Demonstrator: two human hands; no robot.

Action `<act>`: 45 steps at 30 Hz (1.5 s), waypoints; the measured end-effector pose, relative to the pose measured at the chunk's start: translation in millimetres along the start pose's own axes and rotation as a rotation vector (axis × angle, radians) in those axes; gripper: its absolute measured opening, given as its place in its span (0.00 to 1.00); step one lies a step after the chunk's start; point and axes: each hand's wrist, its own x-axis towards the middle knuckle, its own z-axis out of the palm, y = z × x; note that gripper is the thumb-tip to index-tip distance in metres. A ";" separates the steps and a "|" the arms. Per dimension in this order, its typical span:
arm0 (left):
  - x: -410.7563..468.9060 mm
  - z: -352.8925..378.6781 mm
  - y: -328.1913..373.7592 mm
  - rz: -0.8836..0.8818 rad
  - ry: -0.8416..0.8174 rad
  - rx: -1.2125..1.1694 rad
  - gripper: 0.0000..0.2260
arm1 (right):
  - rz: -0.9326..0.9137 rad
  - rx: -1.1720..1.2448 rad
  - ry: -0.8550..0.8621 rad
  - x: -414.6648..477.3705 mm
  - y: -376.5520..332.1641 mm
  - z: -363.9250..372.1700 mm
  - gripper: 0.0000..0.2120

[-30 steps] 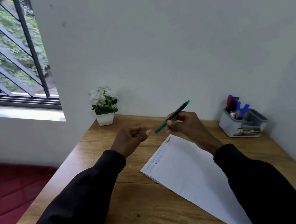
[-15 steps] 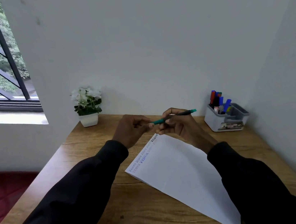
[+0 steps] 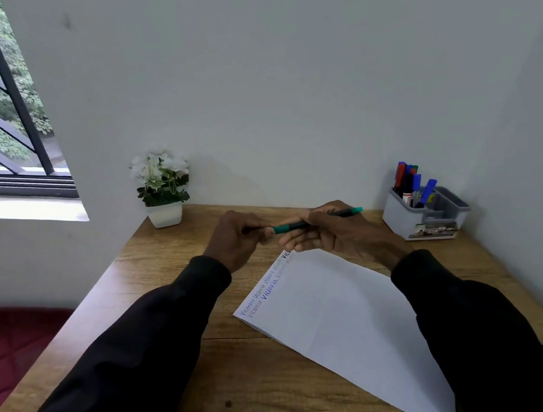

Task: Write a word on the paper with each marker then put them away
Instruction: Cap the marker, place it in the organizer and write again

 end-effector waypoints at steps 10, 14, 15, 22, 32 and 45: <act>5.1 -7.4 -44.0 -0.304 0.006 0.125 0.10 | -0.096 -0.211 0.337 7.4 19.6 -32.1 0.09; 9.1 1.5 -56.2 -0.319 -0.043 0.173 0.10 | -0.059 -0.397 0.486 18.0 40.7 -29.1 0.04; 10.7 3.5 -57.9 -0.321 -0.041 0.175 0.10 | -0.058 -0.409 0.509 21.0 44.7 -28.9 0.04; 13.4 13.9 -59.2 -0.256 -0.014 0.086 0.09 | -0.055 -0.359 0.459 26.8 63.0 -26.5 0.04; 4.6 24.9 -44.0 -0.135 -0.207 0.087 0.15 | -0.099 -0.390 0.481 28.6 77.4 -26.3 0.05; 7.5 24.9 -48.4 -0.104 -0.258 0.174 0.14 | -0.072 -0.424 0.499 29.4 81.0 -27.5 0.05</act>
